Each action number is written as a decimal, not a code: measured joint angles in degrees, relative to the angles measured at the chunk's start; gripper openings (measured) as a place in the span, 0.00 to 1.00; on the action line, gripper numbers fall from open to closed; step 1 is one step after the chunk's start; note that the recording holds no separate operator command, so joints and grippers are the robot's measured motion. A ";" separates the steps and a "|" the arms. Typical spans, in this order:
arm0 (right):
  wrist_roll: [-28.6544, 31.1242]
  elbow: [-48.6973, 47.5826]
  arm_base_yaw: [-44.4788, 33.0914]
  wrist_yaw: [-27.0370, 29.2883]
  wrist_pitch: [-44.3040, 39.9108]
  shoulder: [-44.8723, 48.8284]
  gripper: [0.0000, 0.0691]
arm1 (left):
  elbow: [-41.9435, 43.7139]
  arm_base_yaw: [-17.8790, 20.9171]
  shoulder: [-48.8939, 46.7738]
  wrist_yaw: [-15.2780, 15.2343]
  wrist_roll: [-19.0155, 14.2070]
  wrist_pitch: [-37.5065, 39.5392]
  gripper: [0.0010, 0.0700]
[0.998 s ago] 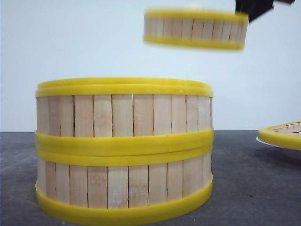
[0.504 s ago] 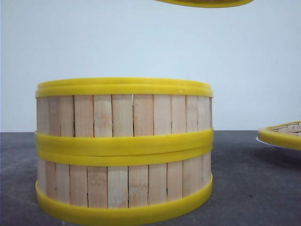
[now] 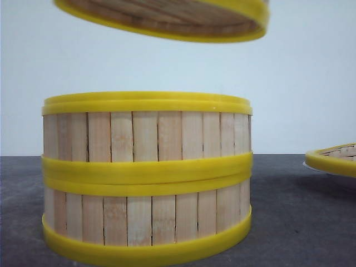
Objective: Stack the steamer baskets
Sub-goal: 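Lift the basket with the right gripper and lower it onto the stack, then open the right gripper and withdraw it from the stack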
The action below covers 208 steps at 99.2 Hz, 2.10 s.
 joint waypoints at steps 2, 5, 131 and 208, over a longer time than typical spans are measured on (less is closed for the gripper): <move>0.20 -0.46 0.31 0.24 0.39 0.04 0.04 | 0.00 0.00 0.00 0.00 0.00 0.00 0.39; 0.48 -1.05 0.63 0.48 0.76 0.24 0.04 | 0.00 0.00 0.00 0.00 0.02 0.00 0.39; 1.84 -1.92 2.12 6.62 -0.24 9.20 0.49 | 0.00 0.00 0.00 1.05 0.02 -0.07 0.39; 1.84 -1.84 -3.08 20.83 1.07 -16.72 0.56 | 0.00 0.00 0.00 1.03 1.03 -0.09 0.39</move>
